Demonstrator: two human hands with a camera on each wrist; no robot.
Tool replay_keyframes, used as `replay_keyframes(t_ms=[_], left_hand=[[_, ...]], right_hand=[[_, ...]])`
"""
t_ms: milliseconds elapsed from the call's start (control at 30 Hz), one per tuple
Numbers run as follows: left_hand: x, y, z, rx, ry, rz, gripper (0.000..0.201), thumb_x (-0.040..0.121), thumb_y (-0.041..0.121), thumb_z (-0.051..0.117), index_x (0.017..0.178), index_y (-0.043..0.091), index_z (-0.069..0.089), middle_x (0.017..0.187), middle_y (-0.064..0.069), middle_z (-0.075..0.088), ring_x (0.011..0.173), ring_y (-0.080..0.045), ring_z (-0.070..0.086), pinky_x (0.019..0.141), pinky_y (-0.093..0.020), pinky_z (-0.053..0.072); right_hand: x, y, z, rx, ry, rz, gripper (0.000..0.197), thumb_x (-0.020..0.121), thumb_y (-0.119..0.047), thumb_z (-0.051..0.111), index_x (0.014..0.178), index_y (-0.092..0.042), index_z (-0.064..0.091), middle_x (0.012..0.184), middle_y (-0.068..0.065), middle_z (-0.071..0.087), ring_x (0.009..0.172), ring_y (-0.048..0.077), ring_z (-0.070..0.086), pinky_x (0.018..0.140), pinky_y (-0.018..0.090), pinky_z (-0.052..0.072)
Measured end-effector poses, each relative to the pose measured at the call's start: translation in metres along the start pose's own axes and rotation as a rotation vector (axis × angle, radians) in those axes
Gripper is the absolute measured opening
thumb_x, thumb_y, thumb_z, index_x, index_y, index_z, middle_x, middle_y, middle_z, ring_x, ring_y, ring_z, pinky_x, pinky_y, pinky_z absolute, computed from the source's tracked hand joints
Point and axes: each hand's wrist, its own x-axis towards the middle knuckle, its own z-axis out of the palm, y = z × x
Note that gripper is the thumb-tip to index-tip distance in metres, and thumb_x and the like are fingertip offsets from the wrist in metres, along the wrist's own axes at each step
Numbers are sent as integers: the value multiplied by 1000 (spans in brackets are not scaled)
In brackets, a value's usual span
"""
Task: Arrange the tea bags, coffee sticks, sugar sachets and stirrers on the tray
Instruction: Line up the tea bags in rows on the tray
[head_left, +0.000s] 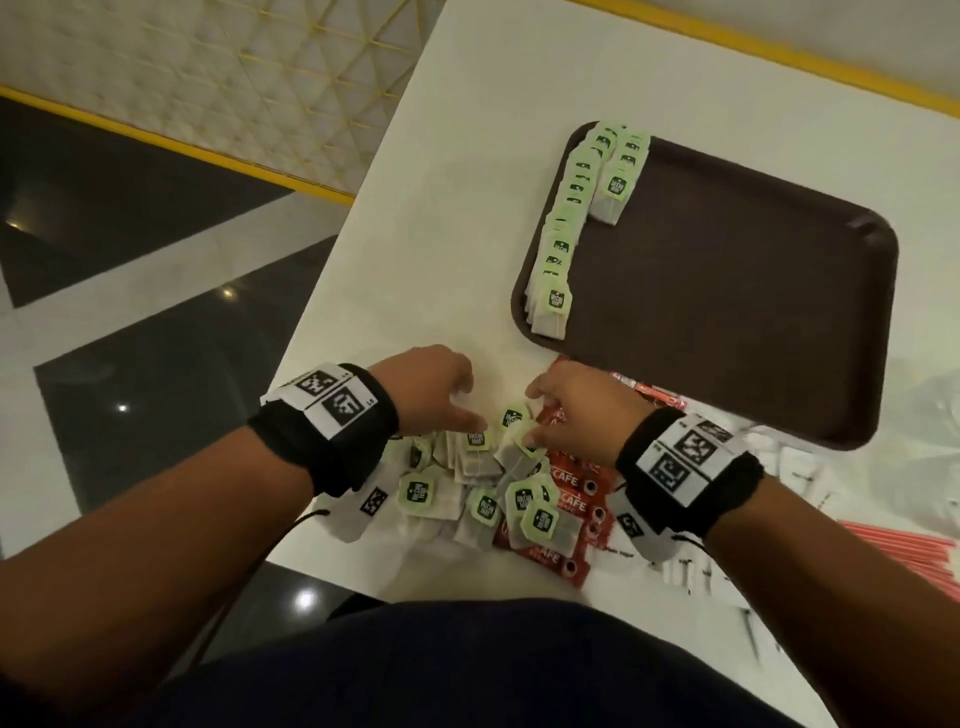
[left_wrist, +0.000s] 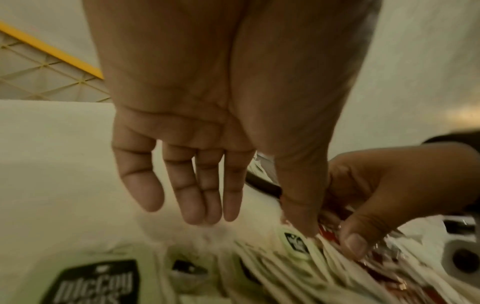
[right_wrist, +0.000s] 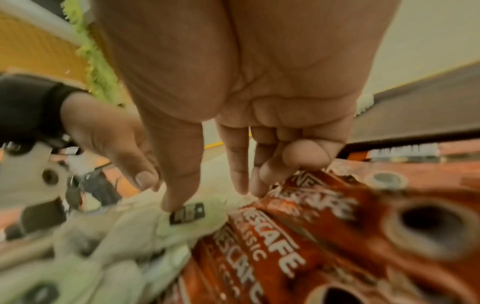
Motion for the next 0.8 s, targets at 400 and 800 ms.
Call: replay_keyframes(t_ms=[400,800], left_hand=[[-2,21,6,253,-68,-2,50,77,52,76,107,18,55,106,-2,58,93,-23,57,80,-36,51],[2,-4,-3,-168,43,168,23,81,26,78,99,15,69,94,3,67,86,-17,60,71,-26,47]], right_hand=[[5,-23,18,-157,86,13,43,78,-52,73,106,-23,58,106,2,50,104,22,47,84,34,42],[-3,-19,13,222,180,40,21,79,-32,77,88,-26,59,79,-10,57,73,11,54,63,28,44]])
